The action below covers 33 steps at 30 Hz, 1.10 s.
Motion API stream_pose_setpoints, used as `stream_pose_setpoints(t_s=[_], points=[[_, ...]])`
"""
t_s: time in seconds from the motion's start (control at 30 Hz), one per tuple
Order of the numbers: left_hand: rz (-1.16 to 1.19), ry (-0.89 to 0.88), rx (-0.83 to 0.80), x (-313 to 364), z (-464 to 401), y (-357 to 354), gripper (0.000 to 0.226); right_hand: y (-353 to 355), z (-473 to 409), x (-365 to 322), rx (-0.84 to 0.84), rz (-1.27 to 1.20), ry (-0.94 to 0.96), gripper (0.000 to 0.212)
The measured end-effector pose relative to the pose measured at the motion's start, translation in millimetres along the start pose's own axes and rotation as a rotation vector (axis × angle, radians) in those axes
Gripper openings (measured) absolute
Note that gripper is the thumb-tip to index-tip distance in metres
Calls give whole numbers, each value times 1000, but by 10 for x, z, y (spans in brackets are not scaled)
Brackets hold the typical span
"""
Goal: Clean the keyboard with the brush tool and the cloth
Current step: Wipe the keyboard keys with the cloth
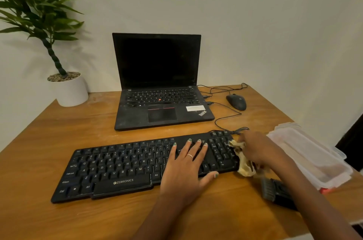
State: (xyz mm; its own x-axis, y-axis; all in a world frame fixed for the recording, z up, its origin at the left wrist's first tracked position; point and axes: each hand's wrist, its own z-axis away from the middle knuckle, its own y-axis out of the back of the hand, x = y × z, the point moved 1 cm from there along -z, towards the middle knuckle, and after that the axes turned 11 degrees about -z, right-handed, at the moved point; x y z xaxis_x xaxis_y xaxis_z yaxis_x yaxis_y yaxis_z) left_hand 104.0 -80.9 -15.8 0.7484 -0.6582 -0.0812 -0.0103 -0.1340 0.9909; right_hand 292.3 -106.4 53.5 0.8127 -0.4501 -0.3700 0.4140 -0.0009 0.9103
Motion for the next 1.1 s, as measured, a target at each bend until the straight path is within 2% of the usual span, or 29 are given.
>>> stream_pose_setpoints(t_s=[0.17, 0.33, 0.5, 0.73, 0.97, 1.1], points=[[-4, -2, 8, 5, 1, -9, 84, -73, -339, -64, 41, -128, 95, 51], [-3, 4, 13, 3, -2, -18, 85, -75, -68, 96, 3, -128, 72, 53], [-4, -4, 30, 0, -5, -25, 85, -50, 117, 155, -31, -115, 15, 43], [-19, -4, 28, 7, 5, 2, 86, -96, -237, -31, 91, -296, 49, 51], [-27, 3, 36, -1, -13, -40, 78, -155, 249, 92, 55, -199, -42, 48], [-29, 6, 32, 5, -8, -45, 79, -453, 585, -57, 172, -108, 43, 52]])
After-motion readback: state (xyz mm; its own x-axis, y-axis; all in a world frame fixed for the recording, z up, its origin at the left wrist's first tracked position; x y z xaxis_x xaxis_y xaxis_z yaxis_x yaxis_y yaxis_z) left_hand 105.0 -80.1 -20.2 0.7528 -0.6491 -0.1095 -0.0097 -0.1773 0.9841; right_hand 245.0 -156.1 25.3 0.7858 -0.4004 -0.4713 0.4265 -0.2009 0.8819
